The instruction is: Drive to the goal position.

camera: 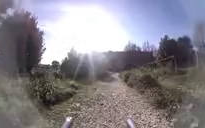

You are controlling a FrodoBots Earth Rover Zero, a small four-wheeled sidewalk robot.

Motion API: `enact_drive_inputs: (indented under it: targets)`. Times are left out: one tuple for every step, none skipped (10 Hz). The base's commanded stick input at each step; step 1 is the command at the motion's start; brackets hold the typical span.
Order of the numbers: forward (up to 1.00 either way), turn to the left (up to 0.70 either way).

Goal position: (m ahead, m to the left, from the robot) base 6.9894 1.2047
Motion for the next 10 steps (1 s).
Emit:
enact_drive_inputs:
  targets:
    - [0.5,0.0]
    - [0.5,0.0]
    - [0.5,0.0]
    - [0.5,0.0]
    - [0.5,0.0]
    - [0.5,0.0]
    - [0.5,0.0]
    - [0.5,0.0]
    - [0.5,0.0]
    - [0.5,0.0]
